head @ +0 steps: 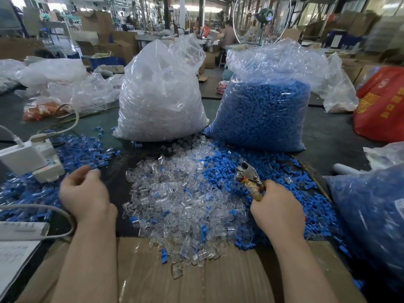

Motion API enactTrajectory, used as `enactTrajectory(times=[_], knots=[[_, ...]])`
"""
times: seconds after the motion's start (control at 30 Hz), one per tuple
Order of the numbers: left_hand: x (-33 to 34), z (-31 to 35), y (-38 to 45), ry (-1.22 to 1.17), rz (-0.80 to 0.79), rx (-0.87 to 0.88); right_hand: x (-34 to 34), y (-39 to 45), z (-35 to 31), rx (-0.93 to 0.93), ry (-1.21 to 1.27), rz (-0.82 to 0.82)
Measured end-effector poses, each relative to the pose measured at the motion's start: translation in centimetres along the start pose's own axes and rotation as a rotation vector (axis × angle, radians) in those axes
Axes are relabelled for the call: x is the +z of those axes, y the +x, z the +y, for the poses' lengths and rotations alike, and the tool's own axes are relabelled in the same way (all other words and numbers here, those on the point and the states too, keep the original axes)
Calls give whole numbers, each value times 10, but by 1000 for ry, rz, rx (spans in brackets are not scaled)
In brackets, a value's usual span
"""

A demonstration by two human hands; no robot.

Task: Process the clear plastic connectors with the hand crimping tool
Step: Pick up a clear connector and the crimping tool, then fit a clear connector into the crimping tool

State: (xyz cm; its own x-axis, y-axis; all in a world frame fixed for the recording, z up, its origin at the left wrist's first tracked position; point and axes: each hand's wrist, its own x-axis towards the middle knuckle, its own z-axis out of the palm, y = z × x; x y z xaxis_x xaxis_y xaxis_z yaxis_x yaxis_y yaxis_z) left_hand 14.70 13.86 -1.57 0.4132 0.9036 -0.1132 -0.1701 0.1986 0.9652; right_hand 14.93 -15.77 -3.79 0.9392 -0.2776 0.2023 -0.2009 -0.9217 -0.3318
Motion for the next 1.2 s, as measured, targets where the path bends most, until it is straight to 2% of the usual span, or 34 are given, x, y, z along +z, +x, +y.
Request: enactTrajectory(times=[0.03, 0.1, 0.2, 0.3, 0.37, 0.5, 0.73, 1.0, 1.1, 1.2], knots=[[2, -3, -3, 87, -84, 20, 0, 0, 0, -1, -16, -6], [4, -2, -16, 342, -368, 91, 0, -1, 0, 6, -50, -23], [11, -4, -33, 795, -713, 175, 0, -2, 0, -8, -104, -64], [18, -9, -40, 1208, -851, 271, 1, -3, -1, -43, -139, -90], [21, -12, -44, 1300, -854, 394, 2, -3, -1, -51, -143, -86], [21, -11, -48, 1213, -826, 494, 3, -2, -1, -46, -161, -89], [24, -16, -47, 1326, -773, 528, 4, -2, -2, -46, -153, -96], [24, -19, -53, 983, -775, 478, 3, -2, -1, -23, -195, -137], [26, -18, -56, 808, -792, 464, 5, -3, -2, -28, -164, -91], [28, -15, -61, 664, -845, 360, 3, -1, -4, -11, -84, -16]])
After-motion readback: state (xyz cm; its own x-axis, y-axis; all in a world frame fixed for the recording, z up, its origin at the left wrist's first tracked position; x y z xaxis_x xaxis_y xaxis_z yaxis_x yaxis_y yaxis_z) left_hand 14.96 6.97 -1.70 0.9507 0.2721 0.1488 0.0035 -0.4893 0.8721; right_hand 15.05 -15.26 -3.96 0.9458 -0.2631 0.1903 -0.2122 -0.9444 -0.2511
